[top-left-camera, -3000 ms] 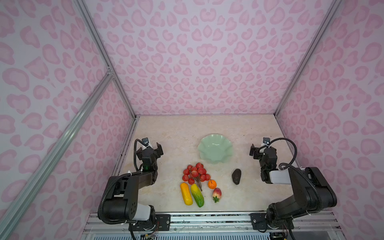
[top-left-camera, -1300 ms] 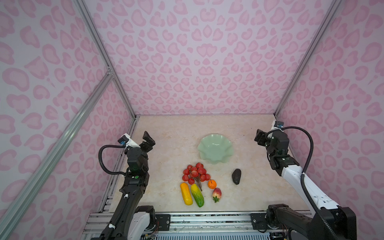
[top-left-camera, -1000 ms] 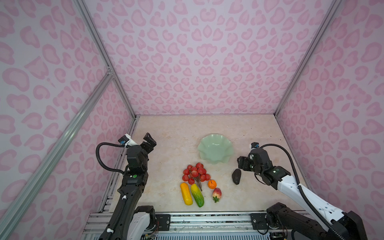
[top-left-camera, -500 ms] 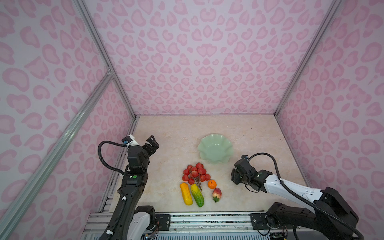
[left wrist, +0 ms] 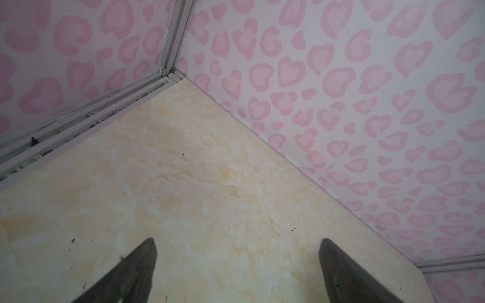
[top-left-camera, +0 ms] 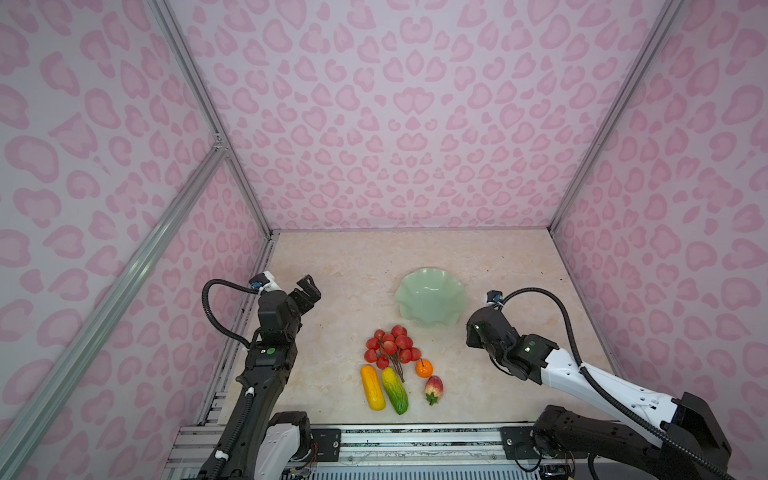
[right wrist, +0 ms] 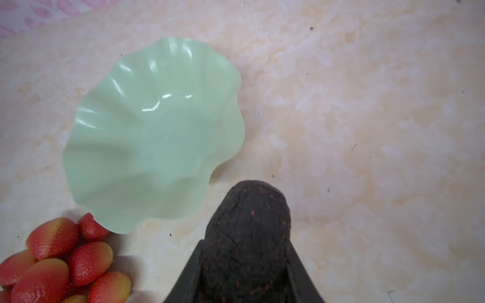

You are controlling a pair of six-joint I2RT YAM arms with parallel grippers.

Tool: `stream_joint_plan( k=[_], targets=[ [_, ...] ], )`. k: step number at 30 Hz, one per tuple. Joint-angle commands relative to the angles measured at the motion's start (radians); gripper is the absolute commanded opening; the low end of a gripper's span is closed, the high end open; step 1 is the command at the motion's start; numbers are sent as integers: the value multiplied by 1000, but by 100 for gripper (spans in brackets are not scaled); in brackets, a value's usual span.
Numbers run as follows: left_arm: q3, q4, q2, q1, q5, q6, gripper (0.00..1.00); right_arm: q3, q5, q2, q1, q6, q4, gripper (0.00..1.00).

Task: Place and organize the fake fruits in the fruit bowl
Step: 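Grasp the dark avocado with the right gripper and carry it over the bowl, then release the avocado into the bowl while the left gripper grasps the yellow mango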

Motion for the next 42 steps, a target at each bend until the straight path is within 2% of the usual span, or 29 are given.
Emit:
stream_joint_plan(
  k=[1,5,11,17,19,22,27,30,35,42],
  targets=[
    [4,0,16,0,58,-27,97,104,36,85,1,-128,63,28],
    [-24,-9,27,0,84,-43,96,294,-36,323,-6,-193,68,31],
    [-63,-49,-25,-2,165,-48,94,471,-77,605,-25,-276,99,33],
    [-133,-115,-88,-8,273,-106,91,555,-177,772,-80,-282,128,35],
    [-171,-135,-118,-29,317,-98,89,576,-176,817,-84,-296,135,37],
    [-193,-213,-175,-78,313,-84,87,605,-188,861,-93,-287,122,44],
    [-206,-351,-274,-179,306,-92,84,608,-210,883,-102,-268,134,61],
    [-223,-426,-337,-235,293,-112,82,606,-227,861,-115,-256,140,68],
    [-248,-508,-404,-317,296,-142,78,553,-170,727,-130,-257,185,75],
    [-253,-559,-368,-455,259,-178,73,441,-123,530,-159,-257,235,84]
  ],
)
